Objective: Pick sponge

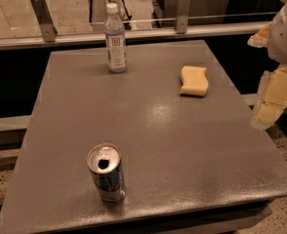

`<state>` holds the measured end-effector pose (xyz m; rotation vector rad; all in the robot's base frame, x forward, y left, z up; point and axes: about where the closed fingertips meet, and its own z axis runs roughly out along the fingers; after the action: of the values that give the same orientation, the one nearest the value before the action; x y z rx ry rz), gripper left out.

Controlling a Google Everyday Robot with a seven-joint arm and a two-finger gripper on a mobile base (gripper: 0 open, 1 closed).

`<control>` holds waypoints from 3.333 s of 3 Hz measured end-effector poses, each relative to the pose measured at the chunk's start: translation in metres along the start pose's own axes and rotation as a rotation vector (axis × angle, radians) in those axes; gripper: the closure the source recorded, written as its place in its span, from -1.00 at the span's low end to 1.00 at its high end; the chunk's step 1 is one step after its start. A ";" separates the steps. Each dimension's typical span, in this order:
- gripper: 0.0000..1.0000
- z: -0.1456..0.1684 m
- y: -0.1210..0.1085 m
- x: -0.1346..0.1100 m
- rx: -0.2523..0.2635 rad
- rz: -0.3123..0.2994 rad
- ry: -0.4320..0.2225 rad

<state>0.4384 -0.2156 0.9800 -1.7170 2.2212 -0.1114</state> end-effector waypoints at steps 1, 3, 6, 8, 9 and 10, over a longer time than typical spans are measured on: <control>-1.00 0.000 0.000 0.000 0.000 0.000 0.000; -1.00 0.033 -0.040 -0.025 0.030 0.002 -0.086; -1.00 0.162 -0.144 -0.041 -0.011 0.185 -0.221; -0.52 0.203 -0.148 -0.044 -0.077 0.273 -0.270; -0.05 0.208 -0.148 -0.049 -0.097 0.289 -0.287; 0.41 0.201 -0.149 -0.055 -0.099 0.290 -0.311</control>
Offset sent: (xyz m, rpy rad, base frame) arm 0.0257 0.0141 -0.0070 0.0270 -0.0331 0.0337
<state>0.6501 -0.1758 0.8416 -1.3305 2.2355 0.3164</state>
